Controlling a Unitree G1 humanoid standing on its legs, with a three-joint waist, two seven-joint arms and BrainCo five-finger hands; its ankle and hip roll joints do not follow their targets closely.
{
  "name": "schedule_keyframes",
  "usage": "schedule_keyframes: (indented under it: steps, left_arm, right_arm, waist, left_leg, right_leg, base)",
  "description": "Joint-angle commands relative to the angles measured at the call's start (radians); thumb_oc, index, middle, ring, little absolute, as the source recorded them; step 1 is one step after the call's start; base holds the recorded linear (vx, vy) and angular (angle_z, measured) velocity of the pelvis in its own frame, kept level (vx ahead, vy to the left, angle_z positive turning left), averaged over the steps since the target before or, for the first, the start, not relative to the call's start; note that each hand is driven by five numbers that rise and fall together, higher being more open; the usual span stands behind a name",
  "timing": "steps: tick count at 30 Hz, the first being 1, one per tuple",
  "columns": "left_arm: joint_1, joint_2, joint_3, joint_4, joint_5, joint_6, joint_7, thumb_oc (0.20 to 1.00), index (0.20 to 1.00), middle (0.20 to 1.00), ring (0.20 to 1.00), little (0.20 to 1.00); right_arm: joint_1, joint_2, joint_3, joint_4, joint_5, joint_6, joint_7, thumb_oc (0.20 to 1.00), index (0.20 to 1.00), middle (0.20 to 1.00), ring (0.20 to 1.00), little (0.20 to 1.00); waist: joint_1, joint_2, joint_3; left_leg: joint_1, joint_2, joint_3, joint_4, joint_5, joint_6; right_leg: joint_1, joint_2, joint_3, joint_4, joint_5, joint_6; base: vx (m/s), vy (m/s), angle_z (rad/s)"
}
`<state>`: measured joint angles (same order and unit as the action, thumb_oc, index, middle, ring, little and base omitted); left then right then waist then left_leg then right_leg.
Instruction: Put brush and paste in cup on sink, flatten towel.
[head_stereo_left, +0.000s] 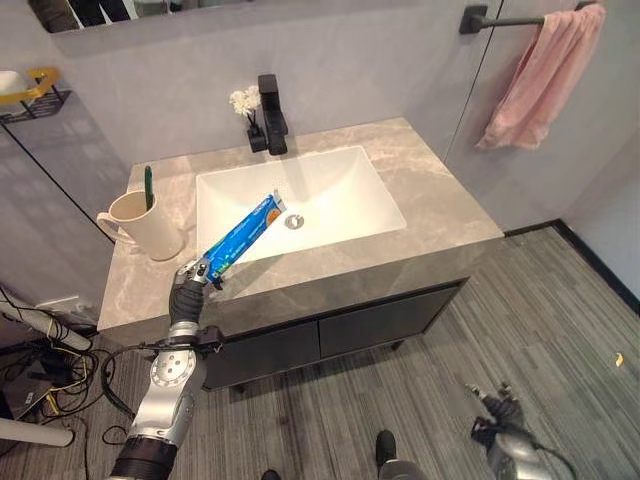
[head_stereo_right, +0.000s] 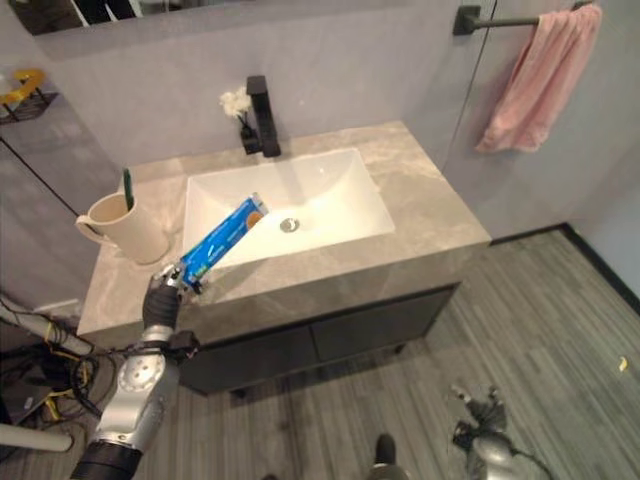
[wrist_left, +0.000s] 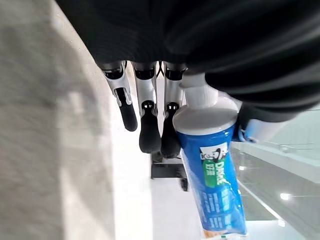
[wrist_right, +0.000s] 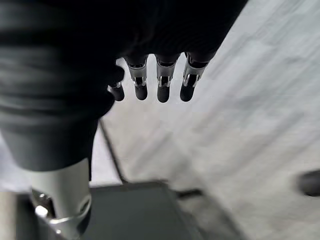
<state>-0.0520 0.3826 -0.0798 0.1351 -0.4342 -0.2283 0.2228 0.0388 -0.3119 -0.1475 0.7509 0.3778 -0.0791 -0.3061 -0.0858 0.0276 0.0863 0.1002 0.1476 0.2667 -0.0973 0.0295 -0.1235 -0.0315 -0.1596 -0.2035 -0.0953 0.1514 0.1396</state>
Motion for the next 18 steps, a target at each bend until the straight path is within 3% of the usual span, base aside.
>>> schedule_keyframes:
  steps: [1, 12, 18]
  left_arm:
    - [-0.094, 0.021, 0.09, -0.067, -0.009, -0.08, 0.013, 0.2, 0.2, 0.2, 0.2, 0.2]
    - [-0.156, 0.008, 0.087, -0.151, 0.013, -0.095, 0.034, 0.2, 0.2, 0.2, 0.2, 0.2]
    - [-0.19, 0.009, 0.05, -0.214, 0.037, -0.097, 0.034, 0.2, 0.2, 0.2, 0.2, 0.2]
  right_arm:
    - [-0.025, -0.045, -0.084, -0.109, -0.019, -0.064, -0.08, 1.0, 1.0, 1.0, 1.0, 1.0]
    - [-0.031, -0.068, -0.176, -0.52, -0.138, -0.113, -0.179, 1.0, 1.0, 1.0, 1.0, 1.0]
    - [-0.077, -0.04, -0.118, -0.774, -0.157, -0.149, -0.143, 1.0, 1.0, 1.0, 1.0, 1.0]
  waist:
    - [-0.013, -0.019, 0.007]
    - [-0.041, -0.017, -0.02]
    - [-0.047, -0.012, -0.028]
  left_leg:
    - [0.02, 0.043, -0.088, 0.01, -0.111, -0.037]
    - [0.043, 0.045, -0.077, 0.01, -0.12, -0.03]
    - [0.044, 0.046, -0.076, 0.01, -0.116, -0.028]
  right_leg:
    - [0.103, -0.066, -0.042, 0.01, -0.172, 0.092]
    - [0.107, -0.064, -0.02, 0.012, -0.175, 0.09]
    - [0.108, -0.062, -0.017, 0.013, -0.175, 0.087]
  base:
    - [0.0, 0.0, 0.0]
    - [0.0, 0.006, -0.03]
    - [-0.01, -0.001, 0.0]
